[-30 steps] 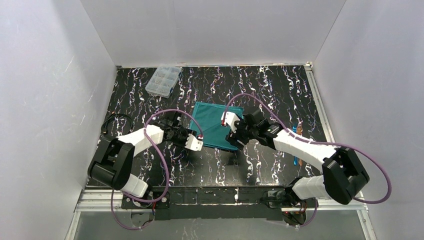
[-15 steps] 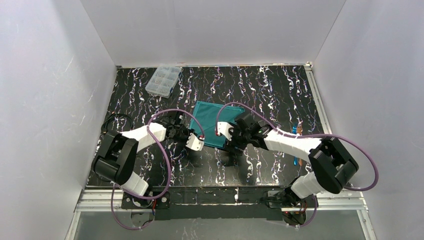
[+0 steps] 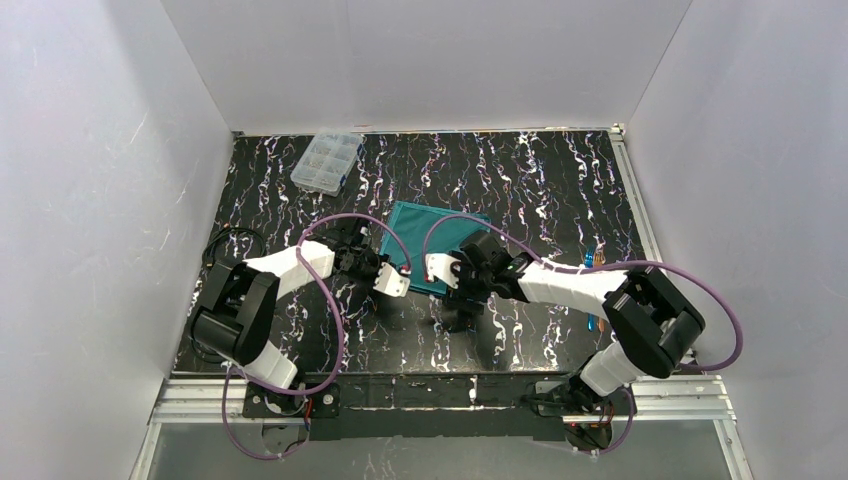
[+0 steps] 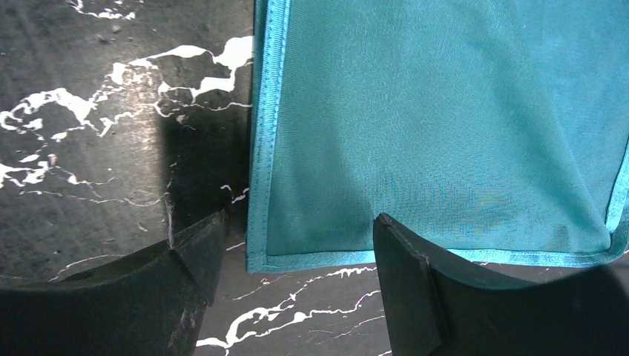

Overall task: Fold the napkin into a case and place the utensils inside
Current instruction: Pick up the upper triangle-folded napkin from the center of the board.

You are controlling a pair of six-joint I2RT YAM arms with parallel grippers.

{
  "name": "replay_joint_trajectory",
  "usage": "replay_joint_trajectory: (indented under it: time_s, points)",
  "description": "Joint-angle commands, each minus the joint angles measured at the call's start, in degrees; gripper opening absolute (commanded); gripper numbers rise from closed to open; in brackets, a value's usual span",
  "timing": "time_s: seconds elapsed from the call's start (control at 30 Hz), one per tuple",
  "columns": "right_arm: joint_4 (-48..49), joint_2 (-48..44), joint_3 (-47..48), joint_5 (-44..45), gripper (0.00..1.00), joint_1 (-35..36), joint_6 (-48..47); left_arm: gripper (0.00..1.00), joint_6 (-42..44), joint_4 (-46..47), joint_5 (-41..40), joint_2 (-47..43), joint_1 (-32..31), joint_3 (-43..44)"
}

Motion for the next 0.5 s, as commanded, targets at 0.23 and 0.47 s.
replay_joint_trajectory:
  time_s: [0.23, 0.47]
  points:
    - [2.9, 2.1, -1.2, 5.3, 0.70, 0.8, 0.0, 0.11, -1.7, -4.6, -0.8, 1.3, -0.2, 1.3]
    - [4.5, 2.6, -1.4, 5.6, 0.33, 1.0, 3.7, 0.10, -2.7, -4.8, -1.2, 1.4, -0.2, 1.9]
